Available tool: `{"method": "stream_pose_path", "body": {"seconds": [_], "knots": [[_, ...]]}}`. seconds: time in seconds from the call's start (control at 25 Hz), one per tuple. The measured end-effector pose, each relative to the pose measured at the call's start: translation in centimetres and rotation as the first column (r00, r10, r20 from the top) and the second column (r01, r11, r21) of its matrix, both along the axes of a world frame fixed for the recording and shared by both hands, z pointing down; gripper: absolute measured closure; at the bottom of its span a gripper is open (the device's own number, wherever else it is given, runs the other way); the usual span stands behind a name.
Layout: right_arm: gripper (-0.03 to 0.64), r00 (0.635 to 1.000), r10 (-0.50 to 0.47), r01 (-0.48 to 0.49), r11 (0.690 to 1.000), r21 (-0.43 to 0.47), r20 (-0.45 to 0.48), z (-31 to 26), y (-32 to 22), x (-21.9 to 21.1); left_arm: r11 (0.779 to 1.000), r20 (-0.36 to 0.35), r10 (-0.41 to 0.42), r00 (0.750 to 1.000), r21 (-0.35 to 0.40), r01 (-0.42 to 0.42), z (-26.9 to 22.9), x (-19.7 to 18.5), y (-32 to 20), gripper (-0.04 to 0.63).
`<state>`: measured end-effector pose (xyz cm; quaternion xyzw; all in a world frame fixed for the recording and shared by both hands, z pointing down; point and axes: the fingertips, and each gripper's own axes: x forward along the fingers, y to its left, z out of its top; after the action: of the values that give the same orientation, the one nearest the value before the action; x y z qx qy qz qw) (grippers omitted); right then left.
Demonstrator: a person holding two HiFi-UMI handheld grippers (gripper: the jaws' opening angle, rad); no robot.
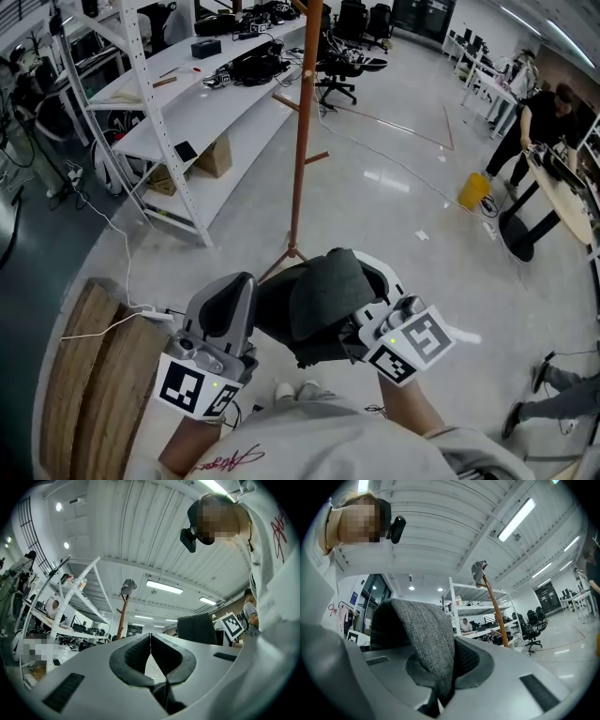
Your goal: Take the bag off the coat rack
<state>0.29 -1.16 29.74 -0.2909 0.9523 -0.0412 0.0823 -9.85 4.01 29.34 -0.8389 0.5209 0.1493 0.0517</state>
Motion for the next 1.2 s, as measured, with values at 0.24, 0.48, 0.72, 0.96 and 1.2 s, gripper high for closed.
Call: {"method": "stream_pose_path", "body": {"seconds": [0.24, 0.48, 0.72, 0.96, 1.2], "knots": [[0.586, 0.999, -0.003, 0.003, 1.0, 0.005, -0.032, 0.3, 0.9, 1.8, 1.0, 0.002, -0.03, 1.0, -0.006, 0.03, 0.1, 1.3, 0.6, 0.575], [0.586, 0.998, -0.028, 0.029, 0.999, 0.016, -0.064, 0.5, 1.8, 2.5, 0.999, 0.003, -0.051, 0.999, -0.002, 0.051, -0.1, 1.9, 0.8, 0.575], [0.586, 0.996, -0.047, 0.049, 0.999, 0.022, -0.074, 0.6, 2.2, 3.2, 0.999, -0.001, -0.038, 0.999, -0.002, 0.038, -0.1, 3.3, 0.7, 0.575], [0.586, 0.995, -0.064, 0.066, 0.998, 0.024, -0.076, 0.7, 2.5, 3.4, 0.999, 0.009, -0.035, 0.999, 0.003, 0.035, -0.2, 4.0, 0.7, 0.575], [0.586, 0.993, -0.077, 0.081, 0.996, 0.042, -0.086, 0.6, 2.7, 3.5, 0.999, 0.016, -0.034, 0.999, 0.005, 0.033, -0.2, 4.5, 0.8, 0.575]]}}
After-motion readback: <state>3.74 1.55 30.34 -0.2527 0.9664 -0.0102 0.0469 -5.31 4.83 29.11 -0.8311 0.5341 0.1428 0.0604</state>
